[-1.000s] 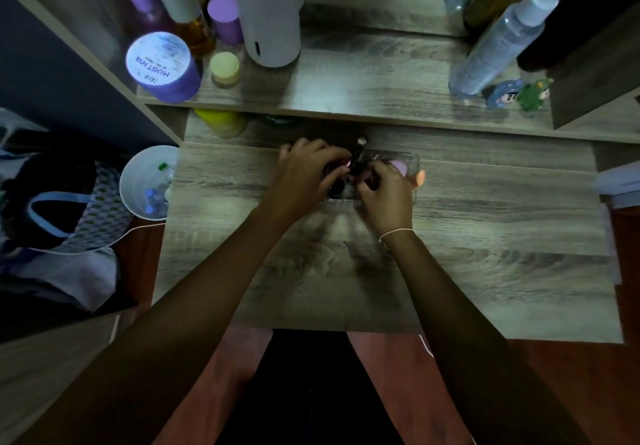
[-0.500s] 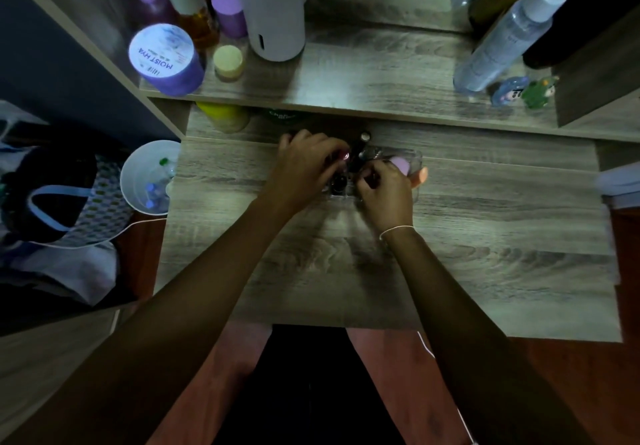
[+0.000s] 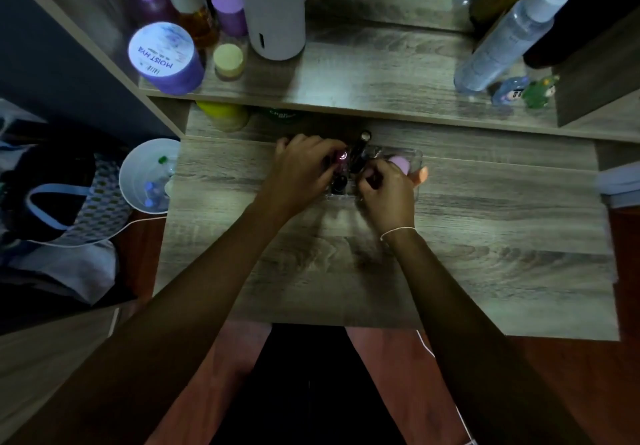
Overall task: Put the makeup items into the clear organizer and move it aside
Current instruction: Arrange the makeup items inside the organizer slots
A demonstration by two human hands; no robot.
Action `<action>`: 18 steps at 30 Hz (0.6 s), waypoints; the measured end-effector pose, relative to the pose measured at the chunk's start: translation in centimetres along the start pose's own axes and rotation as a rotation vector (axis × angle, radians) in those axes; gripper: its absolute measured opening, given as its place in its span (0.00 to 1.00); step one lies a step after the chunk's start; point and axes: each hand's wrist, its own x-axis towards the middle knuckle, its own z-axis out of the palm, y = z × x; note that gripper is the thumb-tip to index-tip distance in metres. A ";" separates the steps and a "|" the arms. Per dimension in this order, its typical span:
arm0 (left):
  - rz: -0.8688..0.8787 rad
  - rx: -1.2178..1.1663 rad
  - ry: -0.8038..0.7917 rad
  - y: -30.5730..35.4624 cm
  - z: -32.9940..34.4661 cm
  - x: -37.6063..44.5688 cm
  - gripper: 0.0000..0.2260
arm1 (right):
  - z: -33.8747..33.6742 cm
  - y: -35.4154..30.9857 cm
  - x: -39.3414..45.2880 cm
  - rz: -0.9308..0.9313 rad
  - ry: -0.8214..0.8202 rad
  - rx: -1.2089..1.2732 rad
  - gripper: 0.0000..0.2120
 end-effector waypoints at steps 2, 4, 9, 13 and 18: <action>-0.003 -0.002 -0.005 -0.1 0.1 -0.1 0.16 | 0.0 0.1 -0.1 0.003 0.006 0.013 0.07; -0.009 -0.003 -0.006 -0.1 0.1 -0.1 0.17 | 0.1 0.2 -0.1 0.001 0.008 0.015 0.07; -0.009 -0.003 -0.010 -0.2 0.0 -0.2 0.18 | 0.2 0.3 -0.2 0.019 -0.014 0.011 0.07; -0.007 -0.013 -0.015 -0.3 -0.1 -0.2 0.17 | 0.3 0.3 -0.4 0.021 -0.014 0.016 0.08; -0.013 -0.022 -0.016 -0.4 0.0 -0.3 0.17 | 0.3 0.3 -0.5 0.026 -0.015 0.038 0.09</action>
